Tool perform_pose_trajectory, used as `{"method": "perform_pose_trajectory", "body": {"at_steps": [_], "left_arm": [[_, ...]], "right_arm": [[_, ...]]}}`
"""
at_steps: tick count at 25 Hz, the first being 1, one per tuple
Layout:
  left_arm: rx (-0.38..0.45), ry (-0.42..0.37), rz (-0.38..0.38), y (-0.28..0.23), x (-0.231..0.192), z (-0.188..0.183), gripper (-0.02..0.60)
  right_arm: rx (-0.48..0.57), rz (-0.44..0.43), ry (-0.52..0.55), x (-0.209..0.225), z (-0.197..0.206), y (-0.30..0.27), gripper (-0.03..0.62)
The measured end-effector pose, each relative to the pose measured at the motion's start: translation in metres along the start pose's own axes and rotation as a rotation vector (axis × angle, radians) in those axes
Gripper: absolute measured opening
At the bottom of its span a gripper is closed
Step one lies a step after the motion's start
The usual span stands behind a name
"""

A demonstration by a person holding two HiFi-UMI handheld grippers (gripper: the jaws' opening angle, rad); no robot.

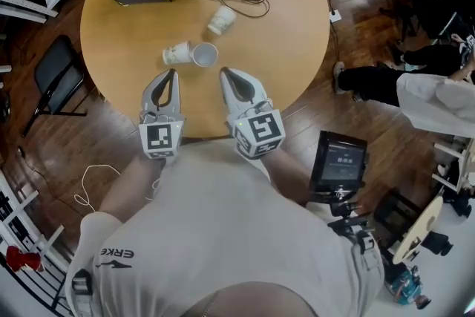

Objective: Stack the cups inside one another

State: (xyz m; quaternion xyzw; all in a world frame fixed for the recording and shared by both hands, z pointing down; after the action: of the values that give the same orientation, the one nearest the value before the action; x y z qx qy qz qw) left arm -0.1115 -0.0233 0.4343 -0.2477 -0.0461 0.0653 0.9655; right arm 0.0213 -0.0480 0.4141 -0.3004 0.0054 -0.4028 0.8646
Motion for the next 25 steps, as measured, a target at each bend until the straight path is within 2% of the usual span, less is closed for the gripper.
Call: {"method": "perform_pose_trajectory", "body": {"at_steps": [9,16,25], "left_arm": [[-0.114,-0.077,0.054,-0.042,-0.012,0.035,0.002],[-0.172,-0.088,0.092,-0.066,-0.009,0.058,0.002],[-0.235,-0.143,0.085,-0.082,-0.005,0.084,0.002]], "right_arm": [[-0.070,0.032,-0.051,0.005,0.018,-0.030,0.014],[-0.135,0.057,-0.097,0.016,0.045,-0.053,0.014],[-0.183,0.068,-0.143,0.027,0.071,-0.063,0.014]]}}
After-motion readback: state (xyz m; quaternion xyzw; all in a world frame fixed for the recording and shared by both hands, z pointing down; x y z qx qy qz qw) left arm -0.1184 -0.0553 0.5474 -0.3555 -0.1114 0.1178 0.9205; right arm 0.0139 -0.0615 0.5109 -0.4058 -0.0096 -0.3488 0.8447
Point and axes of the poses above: the fingertips, and each gripper's own axes: y backward along the fingers, x to its right, z out of its underside, the point moved 2 cm from there along y, backward along the fingers, and after that the axes turned 15 degrees about -x, right-handed, at the moved point
